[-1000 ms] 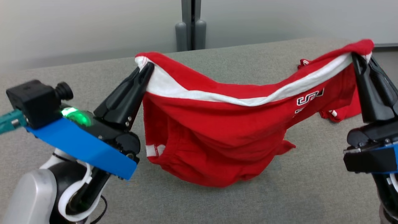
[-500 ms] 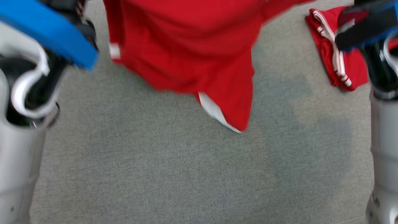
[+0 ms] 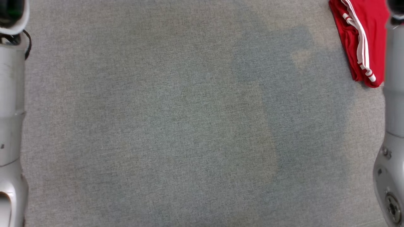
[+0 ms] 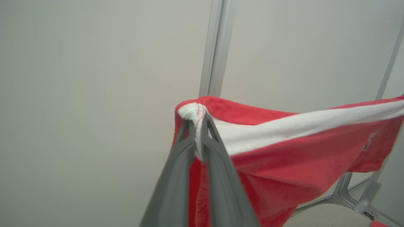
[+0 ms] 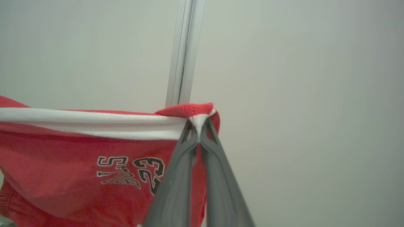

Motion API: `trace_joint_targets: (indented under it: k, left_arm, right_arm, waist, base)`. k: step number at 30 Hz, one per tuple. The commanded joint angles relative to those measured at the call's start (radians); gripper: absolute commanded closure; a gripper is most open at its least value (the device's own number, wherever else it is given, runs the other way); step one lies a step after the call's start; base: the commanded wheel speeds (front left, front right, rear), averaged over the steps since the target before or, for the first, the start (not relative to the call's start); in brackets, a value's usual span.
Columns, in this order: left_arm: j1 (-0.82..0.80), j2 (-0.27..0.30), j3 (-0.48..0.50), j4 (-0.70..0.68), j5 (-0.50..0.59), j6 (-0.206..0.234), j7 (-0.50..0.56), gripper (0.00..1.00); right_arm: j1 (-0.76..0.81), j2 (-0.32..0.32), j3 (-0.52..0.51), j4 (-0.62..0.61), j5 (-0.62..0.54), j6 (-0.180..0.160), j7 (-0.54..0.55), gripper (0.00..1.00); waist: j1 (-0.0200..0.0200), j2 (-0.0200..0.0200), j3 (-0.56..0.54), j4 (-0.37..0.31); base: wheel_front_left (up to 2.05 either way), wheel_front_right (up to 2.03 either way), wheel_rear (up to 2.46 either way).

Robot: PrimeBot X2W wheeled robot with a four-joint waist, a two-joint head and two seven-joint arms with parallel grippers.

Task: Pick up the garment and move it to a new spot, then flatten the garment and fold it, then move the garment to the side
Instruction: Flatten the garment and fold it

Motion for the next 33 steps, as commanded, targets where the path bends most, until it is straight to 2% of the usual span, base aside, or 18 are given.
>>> trace_joint_targets:
  k: [1, 8, 15, 19, 24, 25, 33]
  left_arm:
    - [0.031, -0.005, 0.003, 0.028, -0.002, -0.006, -0.024, 1.0]
    - [0.237, -0.029, -0.043, 0.17, -0.001, -0.027, -0.156, 1.0]
    - [0.536, -0.06, -0.112, 0.236, -0.008, -0.027, -0.213, 1.0]
    - [0.688, -0.041, -0.191, 0.224, 0.056, -0.003, -0.194, 1.0]
    - [0.858, -0.041, -0.228, 0.156, 0.045, 0.039, -0.147, 1.0]
    - [0.858, -0.041, -0.228, 0.156, 0.045, 0.039, -0.147, 1.0]
    - [1.077, 0.039, -0.294, -0.079, 0.089, 0.127, -0.013, 1.0]
  right_arm:
    - [0.042, 0.007, 0.006, 0.023, -0.006, -0.001, -0.01, 1.0]
    - [0.301, 0.018, 0.069, 0.103, 0.051, 0.0, 0.02, 1.0]
    - [0.608, -0.025, 0.086, 0.077, 0.116, -0.001, 0.152, 1.0]
    - [0.775, -0.039, 0.056, -0.009, 0.119, -0.001, 0.221, 1.0]
    - [0.968, -0.027, 0.006, -0.142, 0.096, -0.001, 0.337, 1.0]
    - [0.968, -0.027, 0.006, -0.142, 0.096, -0.001, 0.337, 1.0]
    - [1.267, 0.014, -0.059, -0.414, 0.081, -0.001, 0.576, 1.0]
  waist:
    - [0.0001, -0.0002, -0.004, -0.002]
    - [0.0001, -0.0002, -0.053, -0.009]
    - [0.0001, -0.0002, -0.155, 0.013]
    - [0.0001, -0.0002, -0.223, 0.034]
    - [0.0001, -0.0002, -0.295, 0.053]
    - [0.0001, -0.0002, -0.295, 0.053]
    - [0.0001, -0.0002, -0.351, 0.091]
  base:
    - [0.0, 0.0, 0.0]
    - [0.0, 0.0, 0.0]
    - [0.0, 0.0, 0.0]
    - [0.0, 0.0, 0.0]
    - [0.0, 0.0, 0.0]
    - [0.0, 0.0, 0.0]
    - [0.0, 0.0, 0.0]
